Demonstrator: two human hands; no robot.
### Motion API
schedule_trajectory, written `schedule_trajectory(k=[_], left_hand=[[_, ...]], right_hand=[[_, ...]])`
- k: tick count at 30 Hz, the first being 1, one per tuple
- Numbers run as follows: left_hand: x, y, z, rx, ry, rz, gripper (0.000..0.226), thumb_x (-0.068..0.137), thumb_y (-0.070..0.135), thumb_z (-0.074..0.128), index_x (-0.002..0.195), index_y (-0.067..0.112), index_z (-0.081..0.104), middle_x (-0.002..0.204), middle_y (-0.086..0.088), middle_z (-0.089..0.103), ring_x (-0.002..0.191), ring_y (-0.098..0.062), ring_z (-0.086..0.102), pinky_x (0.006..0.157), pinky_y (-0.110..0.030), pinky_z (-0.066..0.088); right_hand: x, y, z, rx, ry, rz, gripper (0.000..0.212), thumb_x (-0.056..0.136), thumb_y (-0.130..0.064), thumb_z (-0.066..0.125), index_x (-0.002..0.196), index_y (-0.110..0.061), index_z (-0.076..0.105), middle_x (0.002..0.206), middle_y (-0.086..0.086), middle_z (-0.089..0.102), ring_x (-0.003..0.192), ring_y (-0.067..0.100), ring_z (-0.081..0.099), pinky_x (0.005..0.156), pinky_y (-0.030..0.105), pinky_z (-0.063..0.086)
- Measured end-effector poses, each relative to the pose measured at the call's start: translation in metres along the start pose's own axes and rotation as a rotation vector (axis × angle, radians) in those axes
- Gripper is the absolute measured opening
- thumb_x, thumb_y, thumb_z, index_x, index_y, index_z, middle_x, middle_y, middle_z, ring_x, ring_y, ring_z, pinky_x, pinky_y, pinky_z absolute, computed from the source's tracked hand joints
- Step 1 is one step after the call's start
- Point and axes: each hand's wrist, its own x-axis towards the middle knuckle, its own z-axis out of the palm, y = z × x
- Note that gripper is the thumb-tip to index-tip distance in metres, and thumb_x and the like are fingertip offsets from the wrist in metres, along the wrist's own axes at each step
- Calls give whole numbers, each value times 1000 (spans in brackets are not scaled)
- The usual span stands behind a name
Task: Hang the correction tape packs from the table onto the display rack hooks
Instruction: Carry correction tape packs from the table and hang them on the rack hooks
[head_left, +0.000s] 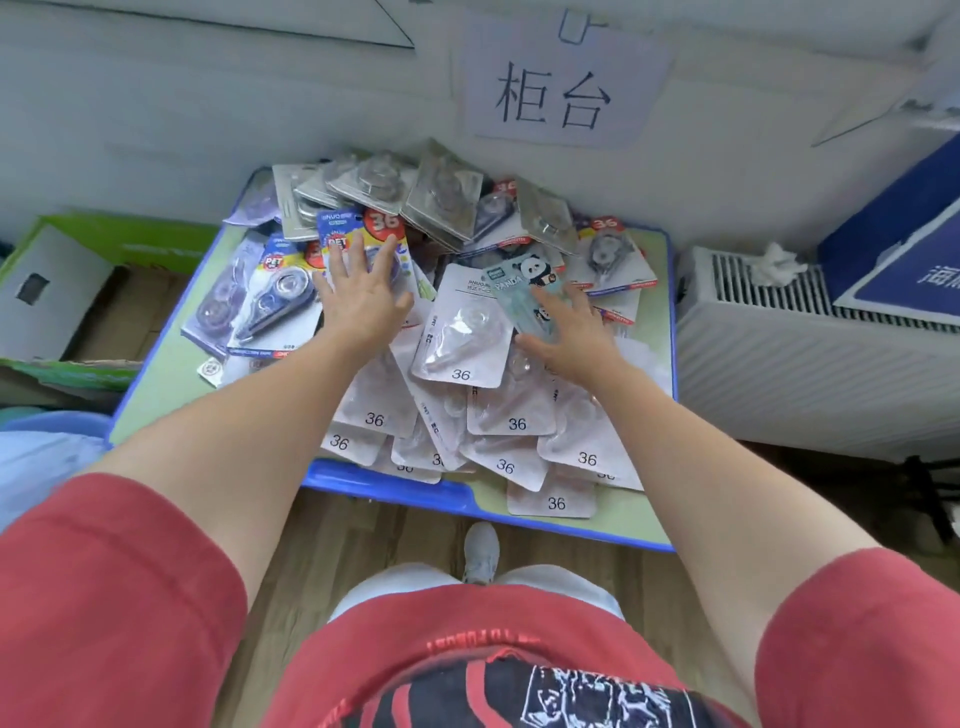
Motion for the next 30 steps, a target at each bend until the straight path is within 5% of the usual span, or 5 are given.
schedule_trajectory(k=[8, 13, 30], left_hand=[[15, 9, 4, -33, -13, -99, 82, 90, 54, 55, 153, 29, 8, 160, -8, -11, 146, -36, -12, 114, -58, 4], [17, 18, 5, -69, 27, -136, 82, 89, 46, 60, 153, 26, 12, 160, -9, -11, 146, -36, -12, 114, -59, 5], [-24, -25, -29, -22, 23, 57, 76, 90, 52, 53, 150, 22, 18, 161, -8, -2, 147, -31, -5, 112, -60, 8]], right_hand=[[2, 1, 3, 32, 90, -41, 67, 88, -43, 63, 147, -31, 34, 158, 11, 16, 143, 32, 19, 114, 44, 21], [1, -2, 3, 61, 128, -36, 64, 88, -39, 64, 146, -31, 36, 158, 8, 16, 141, 32, 22, 112, 45, 25], [-48, -37, 6, -84, 265, 91, 62, 88, -37, 60, 145, -23, 38, 154, 13, 23, 133, 36, 30, 108, 45, 29]])
